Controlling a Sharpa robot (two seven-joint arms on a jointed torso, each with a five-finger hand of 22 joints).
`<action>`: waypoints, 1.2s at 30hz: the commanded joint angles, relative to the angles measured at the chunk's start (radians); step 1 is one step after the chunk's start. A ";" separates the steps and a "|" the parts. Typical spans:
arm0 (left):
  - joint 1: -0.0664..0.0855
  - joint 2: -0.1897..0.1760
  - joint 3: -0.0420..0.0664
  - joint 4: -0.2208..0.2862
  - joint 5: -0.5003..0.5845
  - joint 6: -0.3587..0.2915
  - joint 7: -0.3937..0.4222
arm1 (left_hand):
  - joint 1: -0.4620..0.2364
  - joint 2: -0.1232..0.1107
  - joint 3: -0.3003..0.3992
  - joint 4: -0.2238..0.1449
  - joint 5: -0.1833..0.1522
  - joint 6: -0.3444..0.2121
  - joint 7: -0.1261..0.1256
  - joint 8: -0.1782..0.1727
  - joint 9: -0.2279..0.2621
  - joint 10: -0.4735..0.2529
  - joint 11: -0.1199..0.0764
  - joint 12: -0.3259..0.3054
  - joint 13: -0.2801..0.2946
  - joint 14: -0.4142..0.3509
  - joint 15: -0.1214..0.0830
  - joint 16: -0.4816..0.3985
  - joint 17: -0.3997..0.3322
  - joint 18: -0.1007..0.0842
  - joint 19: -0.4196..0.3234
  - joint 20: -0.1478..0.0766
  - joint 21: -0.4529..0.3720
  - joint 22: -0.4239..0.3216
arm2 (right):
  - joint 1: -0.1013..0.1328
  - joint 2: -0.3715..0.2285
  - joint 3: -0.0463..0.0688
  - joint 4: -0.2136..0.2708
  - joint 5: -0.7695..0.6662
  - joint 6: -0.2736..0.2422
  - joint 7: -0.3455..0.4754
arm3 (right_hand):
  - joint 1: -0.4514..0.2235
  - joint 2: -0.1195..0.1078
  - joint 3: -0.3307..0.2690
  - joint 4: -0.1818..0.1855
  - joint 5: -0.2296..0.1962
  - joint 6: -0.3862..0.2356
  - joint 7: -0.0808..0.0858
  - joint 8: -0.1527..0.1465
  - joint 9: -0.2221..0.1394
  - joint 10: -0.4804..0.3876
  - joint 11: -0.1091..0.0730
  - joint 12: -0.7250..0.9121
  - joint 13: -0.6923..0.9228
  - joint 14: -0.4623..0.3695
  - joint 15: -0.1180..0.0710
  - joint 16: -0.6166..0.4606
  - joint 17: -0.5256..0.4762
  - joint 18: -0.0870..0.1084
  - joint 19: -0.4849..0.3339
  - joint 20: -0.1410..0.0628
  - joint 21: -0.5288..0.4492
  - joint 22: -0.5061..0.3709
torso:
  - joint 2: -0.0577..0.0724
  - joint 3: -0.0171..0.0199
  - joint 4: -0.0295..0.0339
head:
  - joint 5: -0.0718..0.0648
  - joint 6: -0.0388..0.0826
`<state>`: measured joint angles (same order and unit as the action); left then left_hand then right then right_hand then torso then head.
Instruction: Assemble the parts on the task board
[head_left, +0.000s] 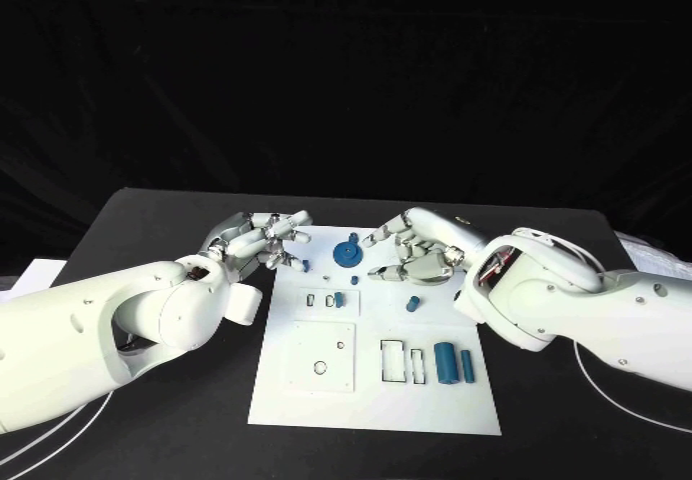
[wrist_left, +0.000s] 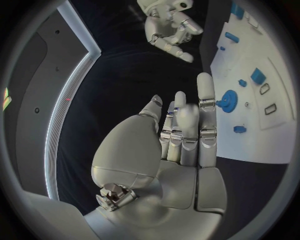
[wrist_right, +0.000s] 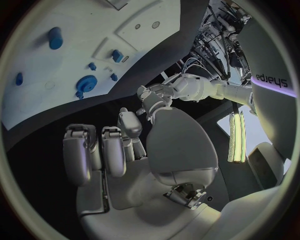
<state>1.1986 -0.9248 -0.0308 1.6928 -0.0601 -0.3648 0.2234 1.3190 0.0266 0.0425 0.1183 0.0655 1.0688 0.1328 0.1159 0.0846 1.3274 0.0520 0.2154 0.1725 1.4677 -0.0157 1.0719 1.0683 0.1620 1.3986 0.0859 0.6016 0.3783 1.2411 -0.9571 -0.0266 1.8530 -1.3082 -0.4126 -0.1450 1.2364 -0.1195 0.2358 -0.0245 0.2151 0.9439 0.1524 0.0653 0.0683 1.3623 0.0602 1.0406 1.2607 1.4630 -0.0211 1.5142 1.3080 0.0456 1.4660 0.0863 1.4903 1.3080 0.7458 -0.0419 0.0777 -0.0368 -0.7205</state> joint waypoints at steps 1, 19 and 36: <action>0.020 0.009 0.001 -0.013 -0.311 0.104 -0.409 | -0.024 0.010 -0.014 0.024 -0.008 0.011 -0.022 0.038 0.018 0.013 -0.008 0.142 0.120 0.061 -0.013 0.295 0.286 -0.033 0.033 -0.029 0.283 0.301 | 0.018 -0.026 0.000 -0.020 0.179 0.022 0.064 | 0.011 0.010 -0.008 0.001 0.009 0.007 -0.003 0.004 0.001 -0.005 -0.002 0.003 -0.001 0.082 0.005 -0.005 0.146 -0.006 0.014 0.003 -0.007 0.078 | -0.010 0.0065 -0.0052 | 0.005 -0.002; 0.099 0.166 0.001 -0.120 -0.825 0.388 -0.903 | -0.117 0.041 -0.190 0.167 -0.007 -0.061 -0.075 0.413 0.318 -0.004 -0.067 0.962 0.936 0.103 -0.055 0.499 0.503 -0.125 0.107 -0.048 0.860 1.015 | 0.039 -0.062 0.000 -0.080 0.268 0.045 0.033 | 0.012 0.019 -0.011 0.005 0.018 0.012 -0.004 0.005 0.002 -0.006 -0.002 -0.001 -0.004 0.080 0.004 -0.010 0.136 -0.004 0.010 0.002 -0.011 0.070 | -0.020 0.0155 -0.0083 | 0.013 -0.009; 0.115 0.302 0.000 -0.217 -0.865 0.498 -1.014 | -0.155 0.072 -0.263 0.170 -0.008 -0.130 -0.087 0.524 0.468 0.007 -0.074 0.999 0.985 0.103 -0.064 0.499 0.503 -0.147 0.145 -0.056 0.928 1.124 | 0.039 -0.048 -0.001 -0.093 0.266 0.054 0.019 | 0.011 0.019 -0.012 0.005 0.019 0.013 -0.004 0.005 0.002 -0.006 -0.002 -0.002 -0.004 0.080 0.004 -0.011 0.134 -0.004 0.010 0.002 -0.011 0.069 | -0.019 0.0147 -0.0083 | 0.018 -0.020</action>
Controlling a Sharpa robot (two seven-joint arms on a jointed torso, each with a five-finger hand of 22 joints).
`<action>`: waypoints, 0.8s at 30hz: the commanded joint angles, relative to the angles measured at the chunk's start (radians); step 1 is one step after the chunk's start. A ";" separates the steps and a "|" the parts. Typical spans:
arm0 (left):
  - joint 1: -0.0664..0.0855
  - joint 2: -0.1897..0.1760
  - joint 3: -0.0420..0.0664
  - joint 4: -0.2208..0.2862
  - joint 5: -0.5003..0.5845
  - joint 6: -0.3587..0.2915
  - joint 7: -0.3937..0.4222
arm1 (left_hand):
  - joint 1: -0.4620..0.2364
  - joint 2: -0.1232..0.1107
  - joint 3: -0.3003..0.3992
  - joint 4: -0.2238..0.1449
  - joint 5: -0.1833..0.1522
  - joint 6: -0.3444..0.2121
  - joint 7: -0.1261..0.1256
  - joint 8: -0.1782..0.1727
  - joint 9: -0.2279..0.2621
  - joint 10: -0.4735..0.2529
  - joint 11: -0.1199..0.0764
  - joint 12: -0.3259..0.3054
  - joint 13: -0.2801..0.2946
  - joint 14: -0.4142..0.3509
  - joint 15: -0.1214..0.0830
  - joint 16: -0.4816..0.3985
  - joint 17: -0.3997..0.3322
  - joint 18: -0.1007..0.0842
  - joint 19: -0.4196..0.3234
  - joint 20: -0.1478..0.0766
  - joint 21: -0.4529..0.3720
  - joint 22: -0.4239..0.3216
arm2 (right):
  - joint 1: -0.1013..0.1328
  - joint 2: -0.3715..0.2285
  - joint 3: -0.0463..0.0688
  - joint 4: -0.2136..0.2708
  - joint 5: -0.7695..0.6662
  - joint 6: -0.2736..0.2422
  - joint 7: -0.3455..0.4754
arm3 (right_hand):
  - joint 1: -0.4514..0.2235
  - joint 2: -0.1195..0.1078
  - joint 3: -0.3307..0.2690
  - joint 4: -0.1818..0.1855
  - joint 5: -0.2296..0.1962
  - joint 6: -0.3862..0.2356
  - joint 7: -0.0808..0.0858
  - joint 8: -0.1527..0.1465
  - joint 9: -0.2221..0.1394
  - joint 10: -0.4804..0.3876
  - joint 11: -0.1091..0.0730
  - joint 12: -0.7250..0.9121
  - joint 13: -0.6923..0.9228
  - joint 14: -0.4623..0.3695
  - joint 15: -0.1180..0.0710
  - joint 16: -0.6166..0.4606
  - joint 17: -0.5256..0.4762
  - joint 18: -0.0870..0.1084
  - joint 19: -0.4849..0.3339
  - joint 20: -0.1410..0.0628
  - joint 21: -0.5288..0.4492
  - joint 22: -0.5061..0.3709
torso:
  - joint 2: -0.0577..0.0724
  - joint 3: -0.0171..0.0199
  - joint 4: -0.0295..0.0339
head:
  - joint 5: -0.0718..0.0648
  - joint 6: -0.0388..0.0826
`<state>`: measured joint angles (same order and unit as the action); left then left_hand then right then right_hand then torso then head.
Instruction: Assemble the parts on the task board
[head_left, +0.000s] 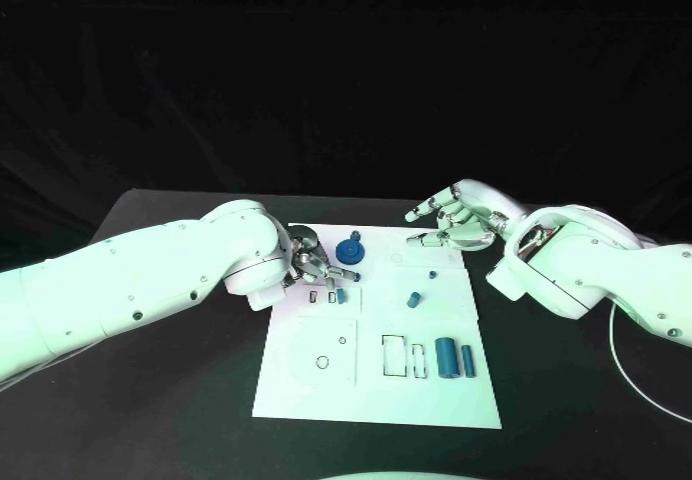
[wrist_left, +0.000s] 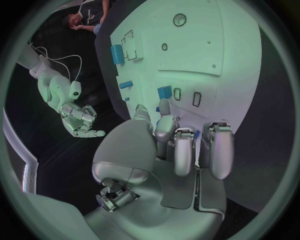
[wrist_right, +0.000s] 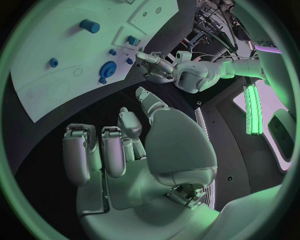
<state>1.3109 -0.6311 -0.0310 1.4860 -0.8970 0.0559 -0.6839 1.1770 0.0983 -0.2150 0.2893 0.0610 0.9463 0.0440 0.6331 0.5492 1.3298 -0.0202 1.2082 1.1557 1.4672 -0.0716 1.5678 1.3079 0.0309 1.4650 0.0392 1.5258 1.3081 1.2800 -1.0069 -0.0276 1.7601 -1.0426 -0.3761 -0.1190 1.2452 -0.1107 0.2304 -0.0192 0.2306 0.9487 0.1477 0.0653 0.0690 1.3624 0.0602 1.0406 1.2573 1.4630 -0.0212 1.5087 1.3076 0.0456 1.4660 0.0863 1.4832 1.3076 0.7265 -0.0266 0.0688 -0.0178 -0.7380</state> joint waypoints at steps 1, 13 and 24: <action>0.003 0.013 0.000 -0.016 -0.029 0.086 -0.110 | -0.013 0.001 -0.006 -0.001 -0.003 -0.008 0.002 0.008 0.006 0.005 -0.002 0.007 0.002 0.104 -0.008 0.003 0.263 -0.016 0.079 -0.009 0.004 0.195 | 0.000 0.002 0.000 -0.001 0.000 0.018 -0.007 | 0.002 0.010 -0.006 0.000 0.004 0.008 0.001 0.005 0.001 -0.006 -0.002 -0.002 -0.001 0.080 0.004 -0.006 0.134 -0.004 0.010 0.002 -0.004 0.070 | 0.001 -0.0006 0.0006 | -0.001 -0.003; 0.006 0.045 -0.001 -0.052 -0.040 0.127 -0.120 | -0.004 0.006 -0.013 -0.004 -0.003 -0.013 -0.002 0.025 0.032 0.009 -0.004 0.013 0.009 0.104 -0.010 0.003 0.263 -0.018 0.082 -0.011 0.010 0.204 | 0.000 0.005 0.000 -0.005 0.000 0.023 -0.009 | 0.000 0.010 -0.009 0.002 0.005 0.009 0.001 0.005 0.001 -0.006 -0.002 -0.002 -0.002 0.079 0.004 -0.007 0.133 -0.004 0.009 0.002 -0.005 0.069 | 0.001 -0.0016 0.0012 | -0.004 -0.012; 0.006 0.075 -0.009 -0.087 -0.044 0.154 -0.131 | 0.011 0.008 -0.014 -0.009 -0.003 -0.019 -0.003 0.033 0.048 0.012 -0.006 0.018 0.015 0.104 -0.012 0.003 0.263 -0.019 0.084 -0.012 0.014 0.211 | 0.000 0.007 -0.001 -0.007 0.000 0.029 -0.012 | -0.002 0.011 -0.011 0.004 0.007 0.010 0.001 0.005 0.001 -0.006 -0.002 -0.003 -0.002 0.080 0.004 -0.006 0.134 -0.004 0.009 0.002 -0.005 0.069 | 0.000 -0.0016 0.0007 | -0.006 -0.020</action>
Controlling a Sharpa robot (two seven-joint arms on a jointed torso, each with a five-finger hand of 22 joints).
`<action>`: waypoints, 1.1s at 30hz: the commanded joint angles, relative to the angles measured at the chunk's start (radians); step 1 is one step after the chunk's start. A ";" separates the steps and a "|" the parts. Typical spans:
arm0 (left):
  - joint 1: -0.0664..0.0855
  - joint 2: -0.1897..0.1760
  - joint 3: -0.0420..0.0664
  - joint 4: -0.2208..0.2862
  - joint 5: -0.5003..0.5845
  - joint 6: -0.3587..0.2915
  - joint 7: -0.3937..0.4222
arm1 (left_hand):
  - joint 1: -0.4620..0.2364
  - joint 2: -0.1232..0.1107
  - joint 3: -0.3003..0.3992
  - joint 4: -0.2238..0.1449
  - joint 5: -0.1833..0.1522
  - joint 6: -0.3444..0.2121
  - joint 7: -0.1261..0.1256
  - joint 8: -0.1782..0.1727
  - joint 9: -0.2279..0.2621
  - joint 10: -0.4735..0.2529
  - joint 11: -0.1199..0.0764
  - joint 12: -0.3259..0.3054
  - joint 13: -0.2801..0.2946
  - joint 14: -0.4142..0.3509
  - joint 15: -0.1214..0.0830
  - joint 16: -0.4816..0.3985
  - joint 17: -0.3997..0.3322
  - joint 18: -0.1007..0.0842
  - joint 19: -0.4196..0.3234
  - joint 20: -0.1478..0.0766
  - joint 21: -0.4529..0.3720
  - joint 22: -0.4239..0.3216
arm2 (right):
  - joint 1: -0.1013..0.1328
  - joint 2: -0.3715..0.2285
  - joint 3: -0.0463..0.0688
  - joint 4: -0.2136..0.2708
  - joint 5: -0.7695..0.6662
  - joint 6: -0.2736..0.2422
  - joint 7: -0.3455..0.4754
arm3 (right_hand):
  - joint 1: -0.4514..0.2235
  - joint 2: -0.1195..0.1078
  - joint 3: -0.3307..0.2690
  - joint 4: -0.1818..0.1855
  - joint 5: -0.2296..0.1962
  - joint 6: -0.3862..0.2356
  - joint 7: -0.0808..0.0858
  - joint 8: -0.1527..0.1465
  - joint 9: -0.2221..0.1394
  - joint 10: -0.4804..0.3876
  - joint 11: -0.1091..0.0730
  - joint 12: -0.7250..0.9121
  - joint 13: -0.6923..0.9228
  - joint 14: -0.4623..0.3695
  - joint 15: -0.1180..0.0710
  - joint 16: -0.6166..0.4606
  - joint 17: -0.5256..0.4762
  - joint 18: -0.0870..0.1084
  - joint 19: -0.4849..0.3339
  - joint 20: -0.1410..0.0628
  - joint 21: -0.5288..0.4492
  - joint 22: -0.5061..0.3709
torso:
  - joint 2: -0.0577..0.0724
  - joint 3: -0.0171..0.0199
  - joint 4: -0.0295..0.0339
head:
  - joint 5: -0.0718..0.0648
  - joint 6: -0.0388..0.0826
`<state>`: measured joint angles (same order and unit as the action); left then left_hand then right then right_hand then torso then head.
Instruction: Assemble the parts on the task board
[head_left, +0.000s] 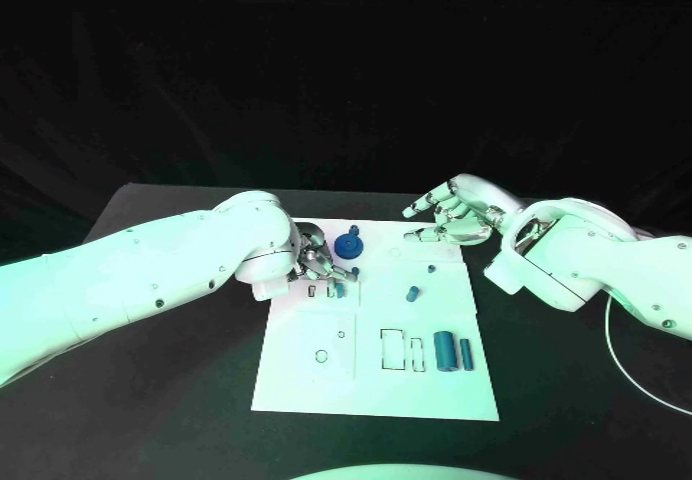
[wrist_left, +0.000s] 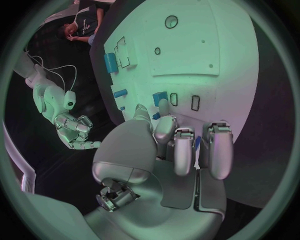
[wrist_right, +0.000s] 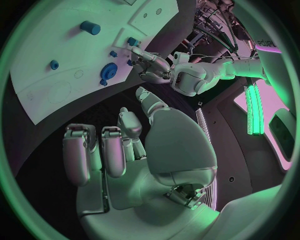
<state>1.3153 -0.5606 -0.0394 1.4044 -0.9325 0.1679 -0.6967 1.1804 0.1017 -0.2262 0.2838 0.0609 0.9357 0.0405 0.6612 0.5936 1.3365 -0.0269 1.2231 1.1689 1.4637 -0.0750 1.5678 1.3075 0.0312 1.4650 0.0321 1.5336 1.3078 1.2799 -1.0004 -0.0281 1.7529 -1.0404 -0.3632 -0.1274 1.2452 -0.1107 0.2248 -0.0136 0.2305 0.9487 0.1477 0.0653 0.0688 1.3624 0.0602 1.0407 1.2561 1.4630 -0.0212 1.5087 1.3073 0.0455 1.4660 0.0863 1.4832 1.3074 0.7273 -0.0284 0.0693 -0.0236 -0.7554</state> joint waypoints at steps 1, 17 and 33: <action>0.001 0.004 0.000 -0.006 -0.009 0.045 -0.120 | 0.008 0.005 -0.003 -0.004 -0.003 -0.008 0.000 0.005 0.003 0.005 0.001 0.003 0.002 0.107 -0.008 0.003 0.263 -0.019 0.084 -0.005 0.006 0.211 | 0.000 0.001 0.000 0.000 -0.002 0.017 -0.004 | -0.002 0.011 -0.006 -0.002 0.007 0.010 0.001 0.005 0.001 -0.006 -0.002 -0.003 -0.001 0.080 0.004 -0.006 0.135 -0.003 0.009 0.002 -0.005 0.069 | 0.000 0.0005 0.0004 | 0.000 -0.002; 0.001 0.009 -0.001 -0.013 -0.012 0.066 -0.122 | 0.028 0.009 -0.001 -0.011 -0.002 -0.012 -0.001 0.013 0.021 0.009 -0.001 0.008 0.008 0.107 -0.009 0.003 0.263 -0.021 0.087 -0.006 0.010 0.218 | 0.000 0.003 0.000 -0.003 -0.002 0.020 -0.005 | -0.004 0.012 -0.008 0.000 0.008 0.010 0.001 0.005 0.001 -0.005 -0.003 -0.001 0.000 0.080 0.004 -0.006 0.135 -0.003 0.009 0.002 -0.005 0.069 | -0.001 0.0003 0.0003 | 0.000 -0.009; 0.001 0.029 -0.002 -0.034 -0.012 0.085 -0.127 | 0.050 0.012 0.003 -0.022 -0.002 -0.017 -0.002 0.017 0.035 0.010 -0.002 0.009 0.010 0.107 -0.010 0.003 0.263 -0.021 0.087 -0.007 0.011 0.219 | -0.001 0.005 -0.001 -0.004 -0.002 0.025 -0.007 | -0.004 0.013 -0.009 0.001 0.011 0.011 0.000 0.005 0.001 -0.005 -0.003 -0.001 -0.001 0.080 0.004 -0.006 0.135 -0.003 0.009 0.002 -0.005 0.069 | -0.001 0.0006 0.0004 | 0.000 -0.012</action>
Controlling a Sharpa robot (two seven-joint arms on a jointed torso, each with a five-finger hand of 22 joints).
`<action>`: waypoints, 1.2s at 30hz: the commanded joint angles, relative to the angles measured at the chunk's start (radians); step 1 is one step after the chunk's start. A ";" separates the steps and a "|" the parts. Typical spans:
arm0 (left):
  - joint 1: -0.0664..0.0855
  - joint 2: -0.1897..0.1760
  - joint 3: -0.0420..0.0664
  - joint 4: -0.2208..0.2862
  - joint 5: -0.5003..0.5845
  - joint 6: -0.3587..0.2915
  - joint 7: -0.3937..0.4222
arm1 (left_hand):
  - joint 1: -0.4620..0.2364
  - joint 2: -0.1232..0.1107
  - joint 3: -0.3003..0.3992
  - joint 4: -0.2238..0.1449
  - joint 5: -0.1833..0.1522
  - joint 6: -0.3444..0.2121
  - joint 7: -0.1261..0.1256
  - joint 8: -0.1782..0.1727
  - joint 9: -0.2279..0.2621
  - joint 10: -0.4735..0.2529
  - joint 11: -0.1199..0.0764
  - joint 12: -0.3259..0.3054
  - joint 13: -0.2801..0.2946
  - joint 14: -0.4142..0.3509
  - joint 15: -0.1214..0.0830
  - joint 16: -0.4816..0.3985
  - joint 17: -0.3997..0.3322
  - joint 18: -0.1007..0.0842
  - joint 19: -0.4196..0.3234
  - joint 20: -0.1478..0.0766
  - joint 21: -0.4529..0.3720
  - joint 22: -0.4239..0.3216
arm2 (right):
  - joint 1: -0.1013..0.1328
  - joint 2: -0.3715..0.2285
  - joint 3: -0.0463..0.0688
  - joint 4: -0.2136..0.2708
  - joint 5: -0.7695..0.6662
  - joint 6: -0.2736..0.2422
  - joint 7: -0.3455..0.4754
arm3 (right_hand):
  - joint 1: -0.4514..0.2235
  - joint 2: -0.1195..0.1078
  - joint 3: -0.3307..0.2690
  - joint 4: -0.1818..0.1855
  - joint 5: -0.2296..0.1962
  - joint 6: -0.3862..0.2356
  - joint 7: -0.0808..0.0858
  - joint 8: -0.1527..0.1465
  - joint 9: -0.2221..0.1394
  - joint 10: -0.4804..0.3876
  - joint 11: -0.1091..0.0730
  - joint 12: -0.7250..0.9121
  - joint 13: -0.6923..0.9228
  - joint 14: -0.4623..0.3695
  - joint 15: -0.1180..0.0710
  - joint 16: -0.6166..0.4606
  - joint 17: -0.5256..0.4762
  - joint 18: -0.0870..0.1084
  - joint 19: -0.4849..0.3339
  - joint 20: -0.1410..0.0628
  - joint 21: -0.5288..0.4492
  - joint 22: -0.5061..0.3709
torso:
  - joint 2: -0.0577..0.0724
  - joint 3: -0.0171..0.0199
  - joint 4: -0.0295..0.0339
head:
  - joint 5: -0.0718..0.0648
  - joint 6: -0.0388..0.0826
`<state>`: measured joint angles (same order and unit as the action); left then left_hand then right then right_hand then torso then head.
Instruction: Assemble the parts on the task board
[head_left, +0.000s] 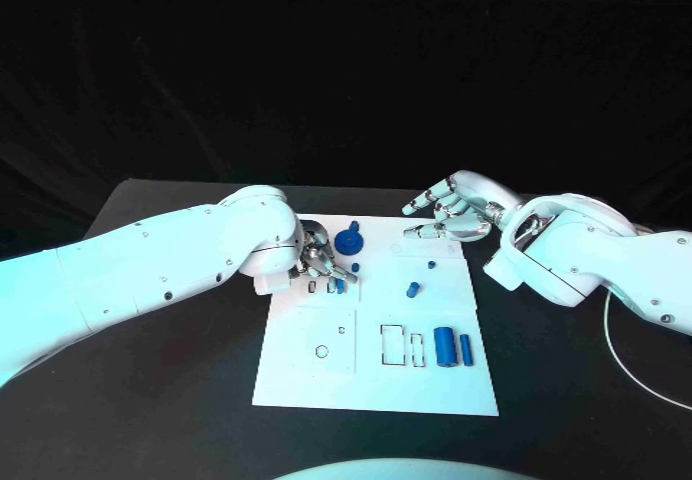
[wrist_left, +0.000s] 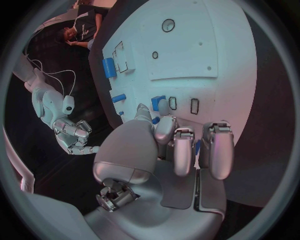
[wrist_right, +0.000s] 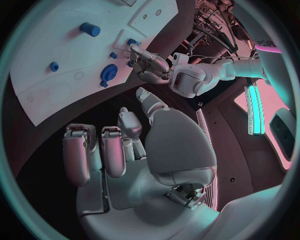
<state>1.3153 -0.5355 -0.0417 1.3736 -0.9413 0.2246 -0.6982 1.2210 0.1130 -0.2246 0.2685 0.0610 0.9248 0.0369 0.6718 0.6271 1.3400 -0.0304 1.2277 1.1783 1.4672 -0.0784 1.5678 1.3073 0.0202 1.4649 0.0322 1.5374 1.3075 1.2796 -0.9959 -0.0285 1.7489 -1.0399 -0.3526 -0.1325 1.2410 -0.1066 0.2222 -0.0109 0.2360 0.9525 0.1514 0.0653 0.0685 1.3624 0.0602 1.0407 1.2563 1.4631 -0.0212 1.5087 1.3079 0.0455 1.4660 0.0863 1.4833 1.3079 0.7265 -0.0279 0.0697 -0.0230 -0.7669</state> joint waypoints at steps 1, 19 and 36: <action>0.001 0.004 0.000 -0.004 -0.003 0.030 -0.126 | 0.010 0.001 0.002 -0.006 -0.002 -0.006 0.002 0.007 0.002 0.007 0.002 0.005 0.001 0.104 -0.007 0.003 0.263 -0.010 0.088 -0.007 0.008 0.221 | 0.000 0.000 0.000 0.000 -0.003 0.015 -0.002 | 0.000 0.009 -0.007 -0.001 0.006 0.007 -0.003 0.005 0.002 -0.005 -0.003 -0.001 -0.001 0.080 0.004 -0.006 0.135 -0.003 0.009 0.002 -0.005 0.068 | 0.000 0.0003 0.0006 | -0.001 -0.002; -0.001 0.018 -0.002 -0.022 -0.003 0.043 -0.134 | 0.021 0.008 0.008 -0.011 -0.001 -0.008 0.001 0.008 0.010 0.007 0.002 0.004 0.002 0.104 -0.007 0.003 0.263 -0.011 0.088 -0.007 0.008 0.222 | -0.001 0.002 0.000 -0.002 -0.003 0.026 -0.002 | -0.002 0.011 -0.009 0.001 0.008 0.007 -0.003 0.005 0.002 -0.005 -0.003 0.000 -0.001 0.080 0.004 -0.006 0.135 -0.003 0.009 0.002 -0.005 0.068 | 0.001 -0.0002 -0.0002 | -0.002 -0.007; -0.001 0.023 -0.003 -0.026 -0.002 0.044 -0.131 | 0.129 0.050 0.097 -0.083 0.001 -0.025 -0.006 0.001 0.036 0.005 -0.005 0.000 0.002 0.104 -0.013 0.003 0.263 -0.011 0.089 -0.012 0.009 0.224 | -0.002 0.003 -0.001 -0.004 0.001 0.035 -0.001 | -0.004 0.012 -0.010 0.003 0.010 0.008 -0.004 0.005 0.002 -0.005 -0.003 0.000 -0.001 0.080 0.004 -0.006 0.136 -0.004 0.009 0.001 -0.005 0.069 | 0.000 0.0006 0.0003 | -0.002 -0.013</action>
<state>1.3151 -0.5144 -0.0435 1.3503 -0.9416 0.2494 -0.6982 1.3371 0.1606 -0.1342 0.1842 0.0600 0.9071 0.0336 0.6757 0.6626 1.3423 -0.0328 1.2277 1.1814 1.4675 -0.0858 1.5678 1.3078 0.0218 1.4651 0.0250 1.5414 1.3073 1.2788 -0.9942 -0.0291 1.7449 -1.0388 -0.3341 -0.1345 1.2358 -0.1014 0.2191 -0.0078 0.2402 0.9558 0.1481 0.0653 0.0691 1.3624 0.0602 1.0407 1.2564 1.4631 -0.0212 1.5087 1.3074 0.0456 1.4660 0.0863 1.4833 1.3075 0.7264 -0.0272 0.0703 -0.0248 -0.7792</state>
